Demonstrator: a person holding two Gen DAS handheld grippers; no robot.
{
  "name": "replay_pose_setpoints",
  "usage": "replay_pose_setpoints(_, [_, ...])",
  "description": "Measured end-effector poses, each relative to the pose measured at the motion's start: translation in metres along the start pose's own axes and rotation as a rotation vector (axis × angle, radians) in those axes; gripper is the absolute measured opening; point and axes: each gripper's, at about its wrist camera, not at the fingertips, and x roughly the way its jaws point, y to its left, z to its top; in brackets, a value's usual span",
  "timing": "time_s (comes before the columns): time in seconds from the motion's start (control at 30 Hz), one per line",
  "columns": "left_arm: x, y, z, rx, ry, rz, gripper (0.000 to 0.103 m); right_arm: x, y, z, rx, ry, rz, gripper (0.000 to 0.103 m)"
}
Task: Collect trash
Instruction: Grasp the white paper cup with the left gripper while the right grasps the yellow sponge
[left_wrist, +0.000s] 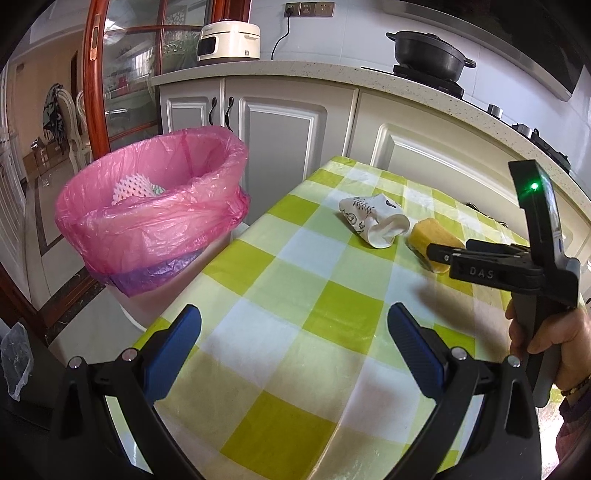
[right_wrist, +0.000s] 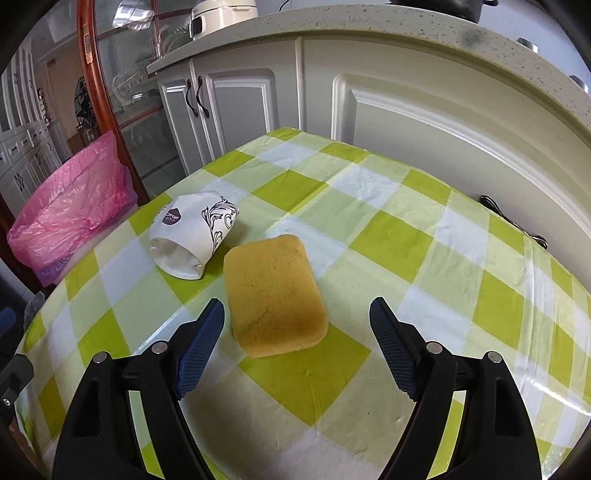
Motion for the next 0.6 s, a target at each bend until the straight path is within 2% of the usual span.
replay_pose_setpoints(0.13, [0.007,-0.003,0.006,0.01,0.009,0.008,0.098,0.005,0.001,0.0,-0.006,0.013,0.005,0.075])
replay_pose_setpoints(0.23, [0.014,-0.004,0.013,0.014,0.013,0.022,0.098,0.007,0.001,0.001,-0.014,0.017,0.017,0.066])
replay_pose_setpoints(0.33, [0.027,-0.007,0.023,0.007,0.03,0.024,0.098,0.007,0.0,0.0,-0.019,0.02,0.043,0.05])
replay_pose_setpoints(0.37, [0.033,-0.009,0.027,0.003,0.04,0.019,0.098,0.006,0.0,0.0,-0.03,0.018,0.04,0.048])
replay_pose_setpoints(0.6, [0.068,-0.033,0.048,-0.004,0.071,-0.007,0.097,-0.015,-0.014,-0.008,-0.039,-0.033,0.021,0.045])
